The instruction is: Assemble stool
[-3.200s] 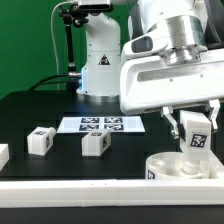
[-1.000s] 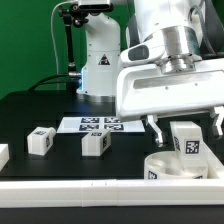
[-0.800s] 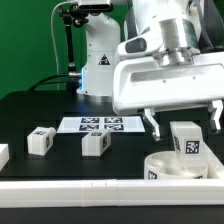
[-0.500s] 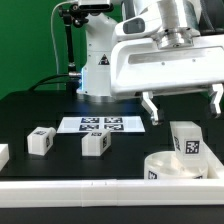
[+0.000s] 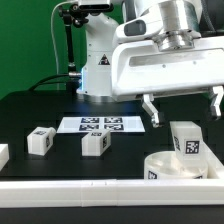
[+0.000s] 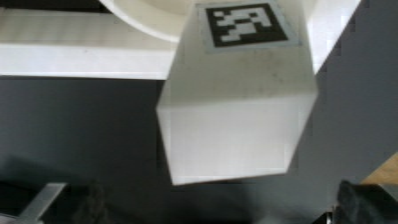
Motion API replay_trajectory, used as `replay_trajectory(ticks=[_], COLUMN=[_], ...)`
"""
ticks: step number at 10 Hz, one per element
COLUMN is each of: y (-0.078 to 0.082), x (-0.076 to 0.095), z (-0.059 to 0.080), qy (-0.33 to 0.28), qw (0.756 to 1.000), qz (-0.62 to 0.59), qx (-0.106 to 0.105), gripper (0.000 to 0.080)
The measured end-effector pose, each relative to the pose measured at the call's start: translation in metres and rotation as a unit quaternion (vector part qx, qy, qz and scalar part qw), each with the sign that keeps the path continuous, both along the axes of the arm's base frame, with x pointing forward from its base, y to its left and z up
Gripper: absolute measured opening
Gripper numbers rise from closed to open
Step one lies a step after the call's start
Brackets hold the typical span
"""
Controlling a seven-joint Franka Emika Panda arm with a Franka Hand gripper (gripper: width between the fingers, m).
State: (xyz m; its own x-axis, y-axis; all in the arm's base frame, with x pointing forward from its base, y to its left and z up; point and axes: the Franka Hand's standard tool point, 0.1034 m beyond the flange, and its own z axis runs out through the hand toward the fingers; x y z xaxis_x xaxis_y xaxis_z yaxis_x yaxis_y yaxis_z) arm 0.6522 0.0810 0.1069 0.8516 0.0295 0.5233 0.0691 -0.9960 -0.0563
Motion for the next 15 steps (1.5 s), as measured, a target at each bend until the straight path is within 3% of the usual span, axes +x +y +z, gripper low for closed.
replay_trajectory(ticks=[1,6,12,15], y=[0.0030,0.0006,0.0001,0.0027], x=[-0.0032,-0.0077,-0.0071,-0.0066], z=[-0.0026,-0.0061,-0.0086,-0.0104], qy=[0.052,0.191,0.187,0.169], qw=[0.999,0.981,0.982,0.972], qz=[0.006,0.021,0.039,0.154], qx=[0.002,0.003,-0.006,-0.058], gripper=[0.0649,0.0649,0.0649,0.0649])
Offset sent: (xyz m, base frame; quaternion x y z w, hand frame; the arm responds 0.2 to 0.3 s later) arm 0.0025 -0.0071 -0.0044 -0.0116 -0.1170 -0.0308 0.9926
